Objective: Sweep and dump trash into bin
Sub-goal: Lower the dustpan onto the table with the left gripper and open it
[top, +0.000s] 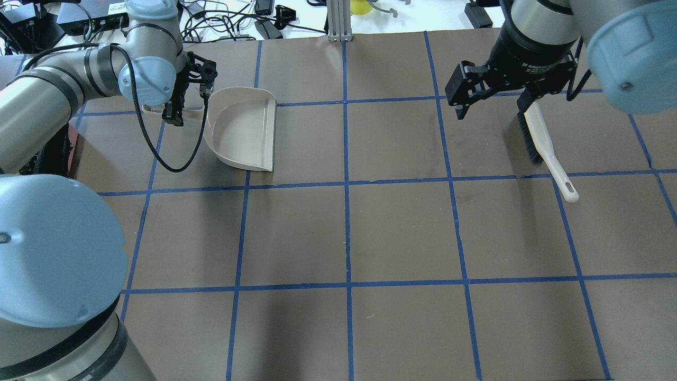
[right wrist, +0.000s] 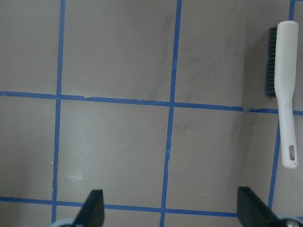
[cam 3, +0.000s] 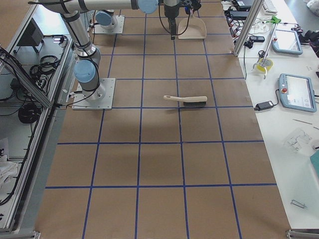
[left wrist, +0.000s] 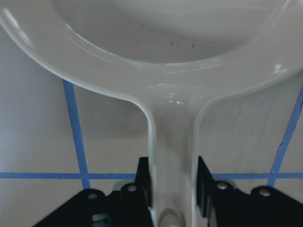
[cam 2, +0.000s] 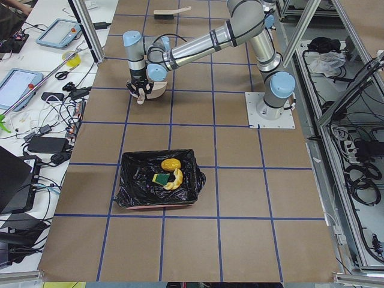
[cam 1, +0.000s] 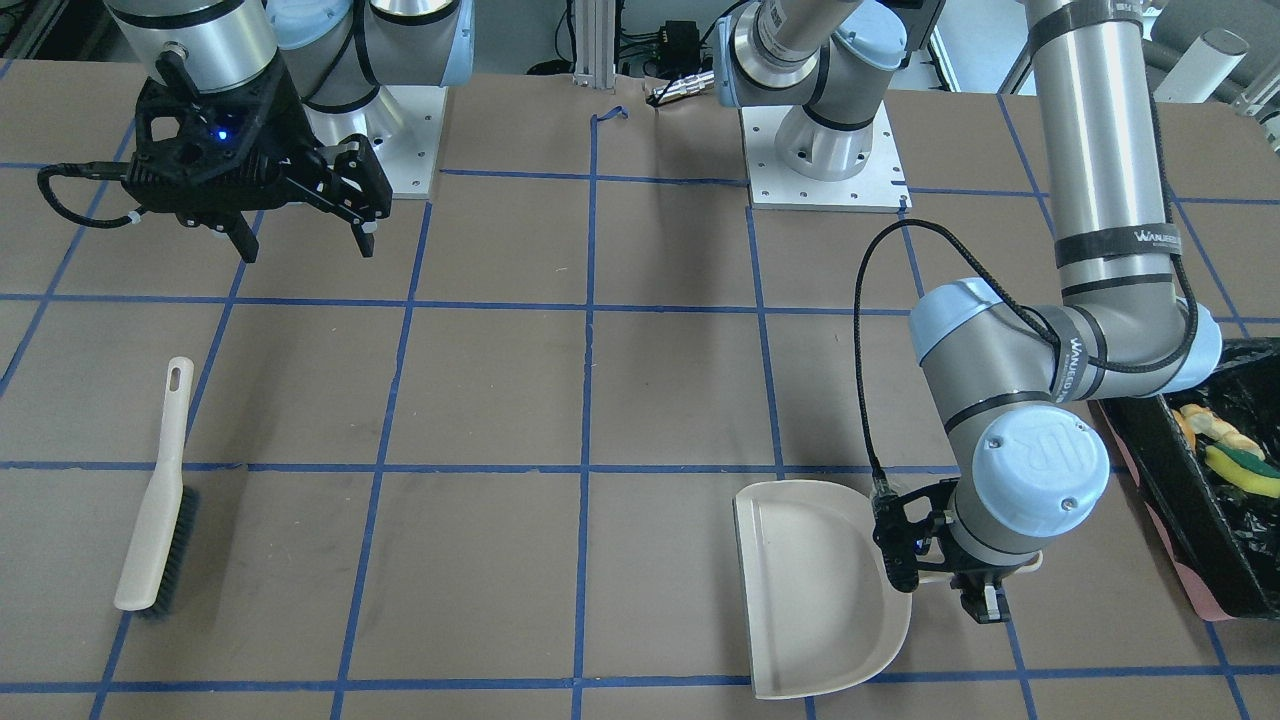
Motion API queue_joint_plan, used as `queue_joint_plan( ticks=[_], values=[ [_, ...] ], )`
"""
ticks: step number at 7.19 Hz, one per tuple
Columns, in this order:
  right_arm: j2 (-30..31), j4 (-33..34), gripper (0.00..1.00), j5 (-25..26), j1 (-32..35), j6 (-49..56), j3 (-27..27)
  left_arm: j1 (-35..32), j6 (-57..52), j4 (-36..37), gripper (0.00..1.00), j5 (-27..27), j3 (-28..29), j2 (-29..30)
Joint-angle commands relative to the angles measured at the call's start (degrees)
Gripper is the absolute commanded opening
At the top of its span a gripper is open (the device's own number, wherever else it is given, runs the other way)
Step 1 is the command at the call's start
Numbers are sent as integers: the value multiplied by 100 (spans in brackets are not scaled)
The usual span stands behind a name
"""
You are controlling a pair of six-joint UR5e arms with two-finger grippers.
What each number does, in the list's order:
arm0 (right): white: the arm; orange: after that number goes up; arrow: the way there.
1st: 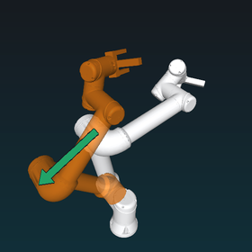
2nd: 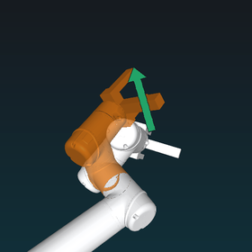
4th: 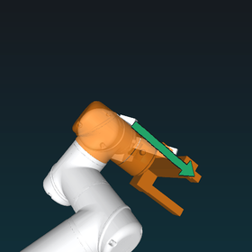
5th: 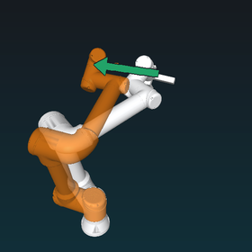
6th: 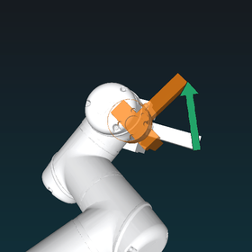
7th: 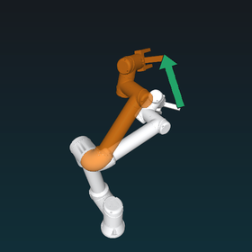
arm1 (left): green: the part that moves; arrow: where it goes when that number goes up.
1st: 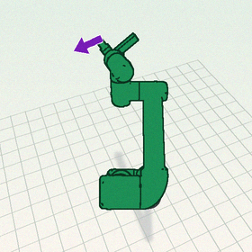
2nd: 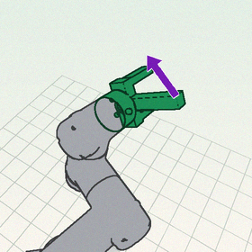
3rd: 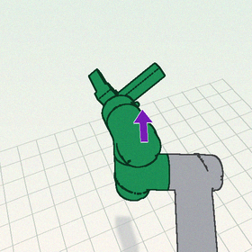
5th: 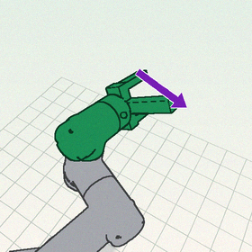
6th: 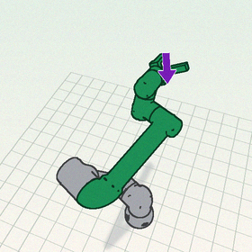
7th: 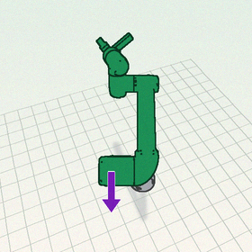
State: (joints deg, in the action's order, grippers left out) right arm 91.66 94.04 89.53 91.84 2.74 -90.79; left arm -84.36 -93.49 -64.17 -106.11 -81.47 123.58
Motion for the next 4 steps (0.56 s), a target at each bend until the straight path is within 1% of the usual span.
queue_joint_plan(
  ticks=[1,2,3,4],
  values=[
    [36,44,100,-15,0,8,-9,-1,-3,-34,59,29,-27,-27],
    [45,53,100,-24,9,-36,8,-10,-3,-34,77,46,-36,-27],
    [19,44,100,72,9,-2,8,-19,-3,-34,87,99,-36,-27],
    [-8,53,100,47,18,-1,8,-19,-3,-16,87,99,69,-44]
  ],
)
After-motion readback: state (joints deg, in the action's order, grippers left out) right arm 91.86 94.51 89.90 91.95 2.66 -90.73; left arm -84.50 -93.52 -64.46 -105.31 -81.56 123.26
